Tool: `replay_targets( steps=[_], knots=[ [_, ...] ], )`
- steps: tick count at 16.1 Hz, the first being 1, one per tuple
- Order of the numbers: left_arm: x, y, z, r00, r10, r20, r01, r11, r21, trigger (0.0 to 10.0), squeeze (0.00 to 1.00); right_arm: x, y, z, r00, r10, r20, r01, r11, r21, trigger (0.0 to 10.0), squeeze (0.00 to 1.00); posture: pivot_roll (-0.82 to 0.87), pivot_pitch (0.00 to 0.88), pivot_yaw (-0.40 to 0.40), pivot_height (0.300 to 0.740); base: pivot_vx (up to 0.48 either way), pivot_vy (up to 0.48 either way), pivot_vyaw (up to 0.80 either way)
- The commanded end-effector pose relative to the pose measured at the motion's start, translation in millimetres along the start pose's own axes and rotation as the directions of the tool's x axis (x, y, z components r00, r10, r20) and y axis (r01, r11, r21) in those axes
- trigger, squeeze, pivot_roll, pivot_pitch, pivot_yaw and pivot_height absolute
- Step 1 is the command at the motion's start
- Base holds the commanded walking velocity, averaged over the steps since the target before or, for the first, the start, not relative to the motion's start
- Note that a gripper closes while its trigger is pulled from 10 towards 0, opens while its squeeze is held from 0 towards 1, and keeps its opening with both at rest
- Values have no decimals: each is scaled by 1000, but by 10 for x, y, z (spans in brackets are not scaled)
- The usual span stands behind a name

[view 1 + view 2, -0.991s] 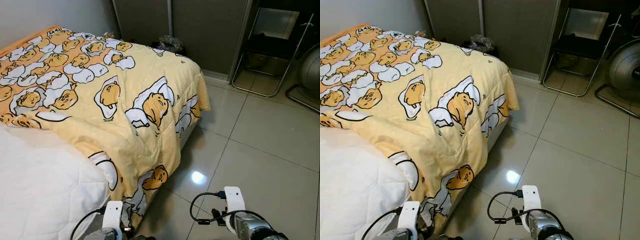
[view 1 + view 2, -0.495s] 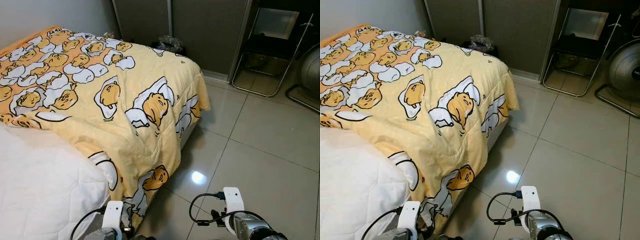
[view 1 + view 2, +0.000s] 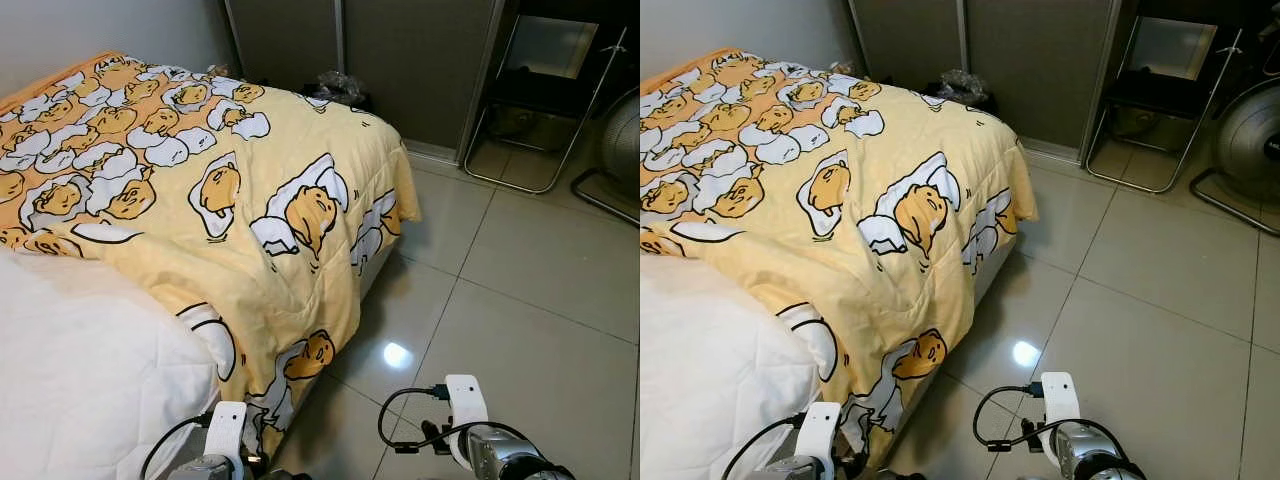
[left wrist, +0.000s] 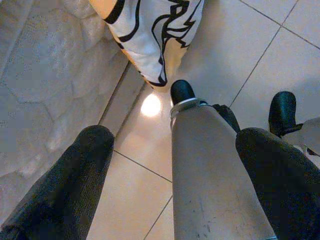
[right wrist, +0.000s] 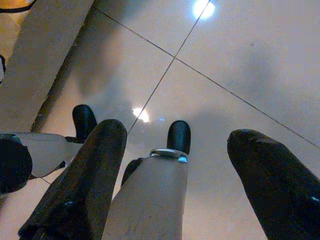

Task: Clean up the room

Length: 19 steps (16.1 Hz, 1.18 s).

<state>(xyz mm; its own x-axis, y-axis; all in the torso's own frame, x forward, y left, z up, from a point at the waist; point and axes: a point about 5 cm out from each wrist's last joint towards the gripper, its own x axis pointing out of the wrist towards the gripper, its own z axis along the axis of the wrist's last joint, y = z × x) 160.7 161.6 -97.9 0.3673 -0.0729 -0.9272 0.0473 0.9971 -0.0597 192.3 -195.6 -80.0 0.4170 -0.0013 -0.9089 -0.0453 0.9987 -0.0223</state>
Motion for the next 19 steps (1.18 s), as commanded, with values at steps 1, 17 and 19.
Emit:
replay_targets(
  steps=[1, 17, 19],
  knots=[
    [-5, 39, 2, 1000, 8, 3, -8, 1000, 8, 10000, 0, 3, 27, 7, 1000, 8, -3, -8, 1000, -12, 10000, 0, -194, 0, 155, 740, 0, 0, 0],
    [-341, 61, 1139, 800, -98, 591, 104, 994, 25, 10000, 0, -202, 53, 805, 878, 60, 475, -12, 995, -104, 10000, 0, -187, 0, 147, 740, 0, 0, 0],
    [-526, -30, 1307, 698, -118, 706, 106, 992, 61, 10000, 0, -319, 11, 951, 818, 20, 575, 40, 995, -92, 10000, 0, -183, 0, 142, 740, 0, 0, 0]
  ],
)
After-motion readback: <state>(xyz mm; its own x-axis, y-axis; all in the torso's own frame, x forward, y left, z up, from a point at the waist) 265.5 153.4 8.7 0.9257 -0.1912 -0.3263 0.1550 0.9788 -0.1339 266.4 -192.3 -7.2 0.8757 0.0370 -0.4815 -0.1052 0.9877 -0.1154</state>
